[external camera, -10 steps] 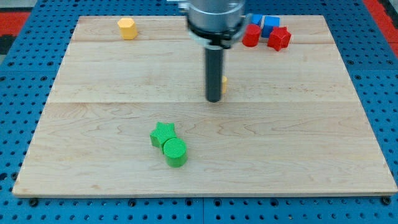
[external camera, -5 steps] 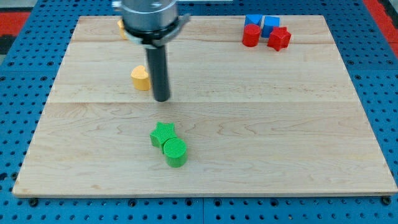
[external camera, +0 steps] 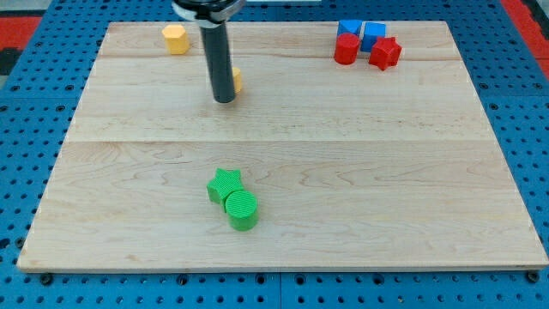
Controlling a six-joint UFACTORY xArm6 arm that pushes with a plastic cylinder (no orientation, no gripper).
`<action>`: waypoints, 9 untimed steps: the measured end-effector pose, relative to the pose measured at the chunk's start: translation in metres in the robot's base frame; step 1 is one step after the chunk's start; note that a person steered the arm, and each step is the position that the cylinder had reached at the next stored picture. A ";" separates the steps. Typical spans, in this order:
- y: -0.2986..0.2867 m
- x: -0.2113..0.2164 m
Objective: Push the yellow heart below the yellow hexagon
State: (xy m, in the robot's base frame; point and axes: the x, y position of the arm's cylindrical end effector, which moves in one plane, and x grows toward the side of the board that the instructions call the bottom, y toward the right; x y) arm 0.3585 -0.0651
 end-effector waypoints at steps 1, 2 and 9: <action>0.002 -0.020; 0.026 -0.046; 0.038 -0.096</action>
